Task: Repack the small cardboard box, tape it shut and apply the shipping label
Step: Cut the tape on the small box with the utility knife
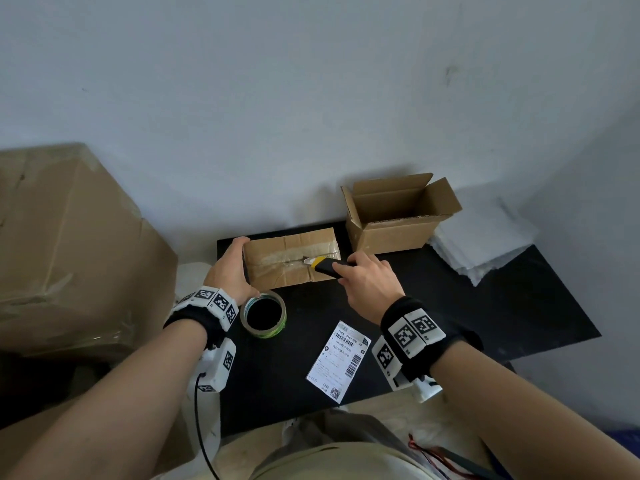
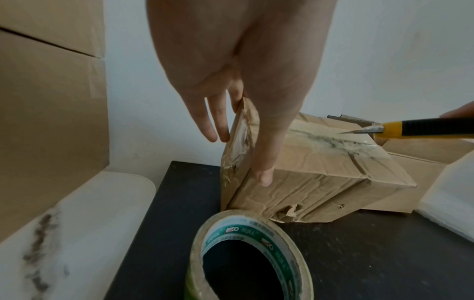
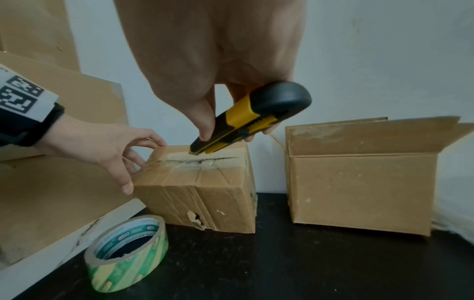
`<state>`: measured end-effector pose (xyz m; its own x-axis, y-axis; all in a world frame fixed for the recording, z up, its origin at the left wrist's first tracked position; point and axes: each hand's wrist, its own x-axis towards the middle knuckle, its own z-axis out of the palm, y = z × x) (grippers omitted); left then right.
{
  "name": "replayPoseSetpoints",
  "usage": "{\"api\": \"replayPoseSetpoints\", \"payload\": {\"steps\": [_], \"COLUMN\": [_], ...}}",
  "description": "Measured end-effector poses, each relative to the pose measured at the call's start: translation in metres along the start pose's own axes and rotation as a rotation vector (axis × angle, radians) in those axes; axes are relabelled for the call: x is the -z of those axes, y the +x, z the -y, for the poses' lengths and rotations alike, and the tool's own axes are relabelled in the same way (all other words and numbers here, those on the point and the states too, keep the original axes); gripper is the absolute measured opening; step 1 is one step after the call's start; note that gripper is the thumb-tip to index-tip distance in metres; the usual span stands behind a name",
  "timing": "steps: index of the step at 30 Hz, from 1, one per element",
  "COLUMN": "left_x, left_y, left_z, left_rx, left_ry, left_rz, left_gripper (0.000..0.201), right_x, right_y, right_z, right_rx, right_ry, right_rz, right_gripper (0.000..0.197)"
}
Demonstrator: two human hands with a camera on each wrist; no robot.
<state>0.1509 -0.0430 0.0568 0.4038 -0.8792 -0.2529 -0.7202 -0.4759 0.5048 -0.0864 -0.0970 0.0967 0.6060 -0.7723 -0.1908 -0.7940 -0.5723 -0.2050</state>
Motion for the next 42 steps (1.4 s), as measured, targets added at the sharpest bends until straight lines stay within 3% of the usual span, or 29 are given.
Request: {"api": "replayPoseSetpoints", "payload": {"steps": [8, 19, 31, 42], "left_x": [0.001, 0.002, 0.002, -0.001], "left_y": [-0.001, -0.003, -0.005, -0.004], "left_z": [-0.001, 0.000, 0.001, 0.000], "left_rx": [0.001, -0.003, -0.032, -0.033], "left_ry": [-0.017, -0.053, -0.081, -0.040], "left_rz": [-0.002, 0.002, 0.006, -0.001], "left_gripper": [0.095, 0.095, 0.088, 0.095], "right_x": [-0.010, -0.013, -0.009, -0.001], "right_y": [0.009, 0.014, 0.011, -0.002], "right_z": [0.024, 0.028, 0.019, -0.012], "right_rx": [0.083, 0.082, -0.020, -0.129], "right_ry": [0.033, 0.020, -0.020, -0.054], "right_rz": [0.024, 0.011, 0.041, -0.014], "right_gripper": [0.037, 0.038, 0.035, 0.035]}}
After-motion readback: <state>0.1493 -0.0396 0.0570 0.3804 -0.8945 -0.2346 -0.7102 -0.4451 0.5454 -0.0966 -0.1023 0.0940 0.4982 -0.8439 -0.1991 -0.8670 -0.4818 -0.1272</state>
